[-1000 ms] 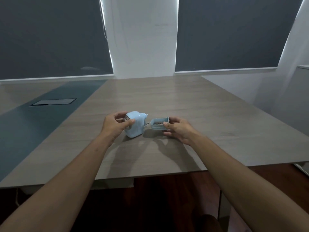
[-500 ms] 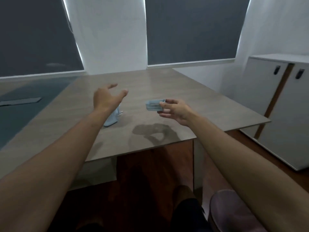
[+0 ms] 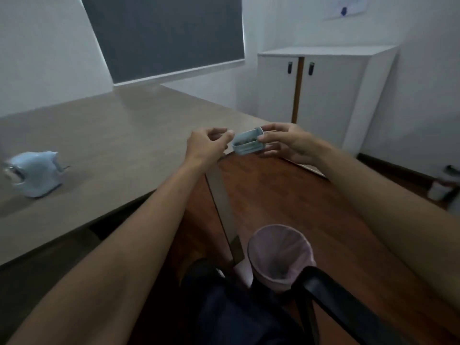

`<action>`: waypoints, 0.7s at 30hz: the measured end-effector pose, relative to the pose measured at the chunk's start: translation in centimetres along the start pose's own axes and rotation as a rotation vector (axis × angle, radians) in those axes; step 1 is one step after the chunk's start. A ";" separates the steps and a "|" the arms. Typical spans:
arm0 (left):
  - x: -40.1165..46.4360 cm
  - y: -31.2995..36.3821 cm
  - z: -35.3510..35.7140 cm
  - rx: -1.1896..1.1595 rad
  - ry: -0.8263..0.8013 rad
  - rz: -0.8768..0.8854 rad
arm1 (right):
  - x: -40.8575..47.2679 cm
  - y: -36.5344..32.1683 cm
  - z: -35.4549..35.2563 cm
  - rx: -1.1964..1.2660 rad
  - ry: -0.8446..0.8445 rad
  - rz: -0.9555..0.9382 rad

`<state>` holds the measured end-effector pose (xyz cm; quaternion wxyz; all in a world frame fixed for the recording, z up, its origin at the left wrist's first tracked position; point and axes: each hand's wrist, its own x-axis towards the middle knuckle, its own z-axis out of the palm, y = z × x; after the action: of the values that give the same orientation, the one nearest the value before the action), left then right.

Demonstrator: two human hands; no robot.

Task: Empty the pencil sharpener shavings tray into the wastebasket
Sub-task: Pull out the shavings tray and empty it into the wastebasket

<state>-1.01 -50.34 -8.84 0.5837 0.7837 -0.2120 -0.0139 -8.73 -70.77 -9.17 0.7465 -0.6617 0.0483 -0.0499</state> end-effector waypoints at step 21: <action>-3.7 -31.2 22.6 0.220 -0.286 -0.570 | -3.5 32.9 -16.0 0.115 0.243 0.515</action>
<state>-0.58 -62.47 -45.64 0.4328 0.8598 -0.0643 -0.2633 -14.04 -82.08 -43.68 0.7596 -0.5735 0.3010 0.0596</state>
